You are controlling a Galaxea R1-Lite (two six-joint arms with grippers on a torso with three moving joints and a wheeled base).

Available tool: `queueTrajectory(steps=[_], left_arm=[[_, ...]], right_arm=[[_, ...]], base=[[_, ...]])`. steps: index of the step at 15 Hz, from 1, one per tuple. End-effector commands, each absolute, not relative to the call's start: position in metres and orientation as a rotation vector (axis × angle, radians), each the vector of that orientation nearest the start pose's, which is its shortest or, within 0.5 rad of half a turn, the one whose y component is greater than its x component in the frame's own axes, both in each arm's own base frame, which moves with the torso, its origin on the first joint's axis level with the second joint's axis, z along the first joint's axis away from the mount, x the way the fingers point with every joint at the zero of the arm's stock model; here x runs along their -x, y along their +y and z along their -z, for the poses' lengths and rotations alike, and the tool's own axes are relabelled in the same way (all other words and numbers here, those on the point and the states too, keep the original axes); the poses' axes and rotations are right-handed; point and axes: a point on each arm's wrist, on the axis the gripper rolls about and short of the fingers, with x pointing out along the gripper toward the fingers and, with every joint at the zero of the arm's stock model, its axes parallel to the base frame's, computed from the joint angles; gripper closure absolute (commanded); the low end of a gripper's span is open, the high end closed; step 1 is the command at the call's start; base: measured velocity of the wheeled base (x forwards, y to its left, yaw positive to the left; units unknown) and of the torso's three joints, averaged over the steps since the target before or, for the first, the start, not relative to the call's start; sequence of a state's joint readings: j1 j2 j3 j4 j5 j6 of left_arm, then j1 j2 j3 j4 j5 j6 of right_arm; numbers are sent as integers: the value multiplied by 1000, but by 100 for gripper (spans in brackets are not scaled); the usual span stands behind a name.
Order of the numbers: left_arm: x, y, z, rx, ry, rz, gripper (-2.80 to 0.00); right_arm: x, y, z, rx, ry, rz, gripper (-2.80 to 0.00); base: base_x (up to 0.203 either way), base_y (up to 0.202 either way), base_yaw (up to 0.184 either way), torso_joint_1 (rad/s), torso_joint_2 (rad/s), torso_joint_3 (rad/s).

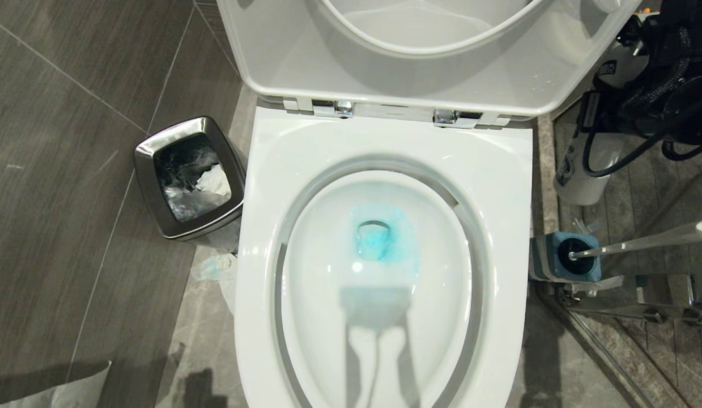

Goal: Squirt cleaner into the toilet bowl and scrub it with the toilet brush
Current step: Place the cleaning agent on the floor

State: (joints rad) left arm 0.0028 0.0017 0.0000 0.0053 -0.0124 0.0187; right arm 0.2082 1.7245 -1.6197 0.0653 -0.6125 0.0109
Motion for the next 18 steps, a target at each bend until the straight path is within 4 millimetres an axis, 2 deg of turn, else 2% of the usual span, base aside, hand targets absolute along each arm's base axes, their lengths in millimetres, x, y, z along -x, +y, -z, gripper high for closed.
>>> queueTrajectory(steps=[1,4,9,15,18], left_arm=[[23,0,-75,-18,8,9,0],[23,0,-75,-18,8,9,0],[23,0,-74,-18,9,9,0],[23,0,-75,-18,8,9,0],[23,0,-75,-19,8,9,0]], right_arm=[[-361,60,-306,59,189,418,0],[-398,62,-272,15,132,411,0],[-443,63,-223,-28,21,267,0],[-475,70,-183,49,-185,198,0],[-489,73,-164,84,-231,175,0]], base=[[0,0,0,0,0,0],[0,0,0,0,0,0],[0,0,0,0,8,1],[0,0,0,0,0,0],[0,0,0,0,0,0]])
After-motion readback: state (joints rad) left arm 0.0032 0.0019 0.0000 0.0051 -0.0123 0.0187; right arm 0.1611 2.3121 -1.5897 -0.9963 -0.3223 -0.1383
